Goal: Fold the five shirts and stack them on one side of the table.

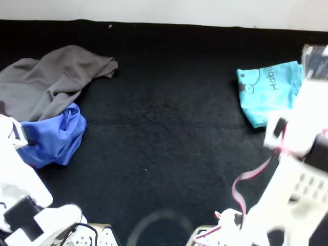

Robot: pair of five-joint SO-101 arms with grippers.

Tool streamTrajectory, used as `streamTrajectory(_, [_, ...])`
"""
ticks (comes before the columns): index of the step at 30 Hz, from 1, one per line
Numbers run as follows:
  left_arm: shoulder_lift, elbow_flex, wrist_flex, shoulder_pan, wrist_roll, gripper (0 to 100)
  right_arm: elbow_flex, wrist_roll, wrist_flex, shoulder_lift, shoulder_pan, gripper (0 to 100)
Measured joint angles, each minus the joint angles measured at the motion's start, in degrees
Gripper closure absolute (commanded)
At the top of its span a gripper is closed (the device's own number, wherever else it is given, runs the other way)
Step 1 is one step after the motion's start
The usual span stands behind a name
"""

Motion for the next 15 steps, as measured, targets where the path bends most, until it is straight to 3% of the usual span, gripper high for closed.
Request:
streamTrajectory(3, [1.76,0.0,0.0,2.81,0.0,98,12.84,0.0,-0.7,-8.44,-0.44,78.1])
streamTrajectory(4, [1.76,0.0,0.0,3.87,0.0,100,17.23,0.0,-1.76,-10.81,-0.44,78.1])
streamTrajectory(10, [-1.93,-0.53,3.25,12.92,3.96,99,40.62,0.0,-8.53,-21.54,-0.44,78.1])
streamTrajectory(15, [-11.69,-0.53,6.95,26.55,8.26,99,51.43,0.0,-11.25,-28.13,-0.44,78.1])
